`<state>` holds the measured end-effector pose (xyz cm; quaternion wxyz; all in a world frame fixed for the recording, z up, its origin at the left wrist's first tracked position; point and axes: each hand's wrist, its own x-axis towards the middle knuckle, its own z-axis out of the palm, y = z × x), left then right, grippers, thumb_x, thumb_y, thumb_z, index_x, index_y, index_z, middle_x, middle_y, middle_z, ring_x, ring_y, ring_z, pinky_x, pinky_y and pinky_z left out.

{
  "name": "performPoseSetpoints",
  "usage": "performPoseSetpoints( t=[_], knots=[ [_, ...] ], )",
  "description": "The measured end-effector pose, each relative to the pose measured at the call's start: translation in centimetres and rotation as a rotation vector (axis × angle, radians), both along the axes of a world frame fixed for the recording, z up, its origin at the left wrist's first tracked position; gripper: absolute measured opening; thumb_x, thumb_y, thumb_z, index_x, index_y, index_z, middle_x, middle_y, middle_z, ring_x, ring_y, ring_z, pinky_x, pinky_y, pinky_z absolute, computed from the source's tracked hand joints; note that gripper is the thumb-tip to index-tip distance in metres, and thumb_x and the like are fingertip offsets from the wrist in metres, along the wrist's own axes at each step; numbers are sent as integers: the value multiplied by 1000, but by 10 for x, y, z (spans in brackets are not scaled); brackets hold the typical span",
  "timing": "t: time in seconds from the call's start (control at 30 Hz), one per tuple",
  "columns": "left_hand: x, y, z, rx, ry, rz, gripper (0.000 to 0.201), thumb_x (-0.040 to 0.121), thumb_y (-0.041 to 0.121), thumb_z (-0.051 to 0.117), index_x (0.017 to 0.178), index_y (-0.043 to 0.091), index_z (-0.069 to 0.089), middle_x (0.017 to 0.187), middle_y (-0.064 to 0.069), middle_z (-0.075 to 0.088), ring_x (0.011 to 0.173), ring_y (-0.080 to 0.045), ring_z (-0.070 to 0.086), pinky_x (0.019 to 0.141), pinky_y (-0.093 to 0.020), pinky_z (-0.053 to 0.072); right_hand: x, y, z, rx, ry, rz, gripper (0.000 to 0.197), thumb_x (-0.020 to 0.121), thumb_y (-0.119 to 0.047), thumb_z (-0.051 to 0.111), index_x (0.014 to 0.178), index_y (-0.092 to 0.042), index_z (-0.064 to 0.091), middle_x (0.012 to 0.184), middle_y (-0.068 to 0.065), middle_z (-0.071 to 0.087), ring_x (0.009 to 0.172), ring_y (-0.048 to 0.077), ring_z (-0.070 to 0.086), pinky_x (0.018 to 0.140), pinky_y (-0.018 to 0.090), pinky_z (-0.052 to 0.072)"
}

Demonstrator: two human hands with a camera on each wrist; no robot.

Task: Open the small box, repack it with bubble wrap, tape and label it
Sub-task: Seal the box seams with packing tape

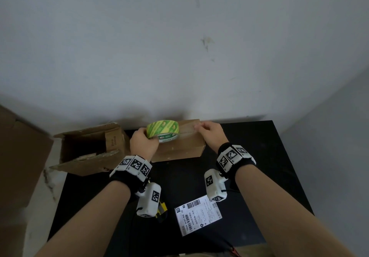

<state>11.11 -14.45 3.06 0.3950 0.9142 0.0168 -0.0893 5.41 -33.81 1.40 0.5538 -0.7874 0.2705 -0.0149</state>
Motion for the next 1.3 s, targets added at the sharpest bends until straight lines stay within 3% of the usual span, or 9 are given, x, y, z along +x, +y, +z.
performPoseSetpoints(
  t=[0.1, 0.2, 0.27, 0.47, 0.57, 0.7, 0.93, 1.1, 1.3],
  knots=[
    [-1, -3, 2, -20, -11, -3, 13, 87, 4, 54, 91, -2, 64, 92, -20, 65, 90, -35, 60, 67, -29, 37, -1, -2, 5, 66, -23, -21, 18, 91, -23, 57, 86, -8, 67, 91, 7, 65, 87, 17, 58, 82, 30, 47],
    [-4, -7, 2, -35, -25, -5, 18, 91, 2, 49, 102, -3, 63, 101, -21, 65, 98, -35, 58, 72, -28, 37, -1, -6, 7, 114, -24, -4, 18, 92, -22, 58, 89, -7, 67, 93, 5, 66, 86, 12, 58, 72, 16, 45],
    [-4, -7, -1, -23, -46, -18, 20, 91, 1, 48, 106, -3, 61, 106, -21, 64, 102, -37, 57, 77, -31, 39, -1, -9, 7, 120, -26, 13, 20, 91, -22, 58, 92, -4, 68, 95, 6, 66, 86, 11, 59, 71, 14, 44],
    [3, -10, -8, 158, -43, -176, 28, 94, 21, 51, 107, -2, 59, 113, -20, 51, 97, -37, 56, 79, -36, 42, -4, -18, 3, 219, -42, -81, 20, 87, -19, 63, 90, 0, 69, 87, 7, 65, 83, 13, 57, 81, 27, 46],
    [4, -11, -6, 166, -48, -172, 24, 94, 17, 51, 110, 0, 53, 112, -18, 53, 99, -36, 56, 81, -40, 43, -4, -20, 3, 274, -35, -75, 14, 89, -12, 58, 82, -6, 69, 94, 6, 67, 92, 12, 60, 87, 24, 48],
    [12, -5, -7, 95, 7, -157, 13, 94, 16, 49, 103, 7, 47, 102, -17, 63, 91, -36, 62, 79, -45, 51, -10, -29, 0, 332, -20, -178, 18, 92, -11, 55, 77, -7, 64, 81, 5, 64, 82, 12, 62, 89, 28, 50],
    [22, 1, -17, -87, 65, -161, 10, 97, 17, 42, 106, 20, 45, 109, -11, 63, 85, -27, 67, 80, -48, 56, -14, -32, -12, 199, 119, -44, 22, 95, -19, 51, 93, -2, 64, 93, 7, 64, 80, 18, 65, 78, 30, 51],
    [20, 1, -16, -124, 67, -172, 7, 97, 15, 42, 103, 18, 42, 106, -12, 63, 81, -23, 68, 77, -47, 57, -13, -23, -20, 253, 78, -120, 24, 97, -14, 47, 75, -8, 56, 85, 10, 57, 83, 24, 62, 47, 11, 47],
    [22, 4, -19, -140, 70, -165, 8, 97, 15, 44, 103, 19, 43, 107, -10, 63, 84, -22, 68, 78, -46, 57, -4, -17, -30, 187, 157, -73, 24, 98, -20, 45, 77, -14, 56, 82, 4, 61, 74, 16, 60, 54, 18, 41]
  ],
)
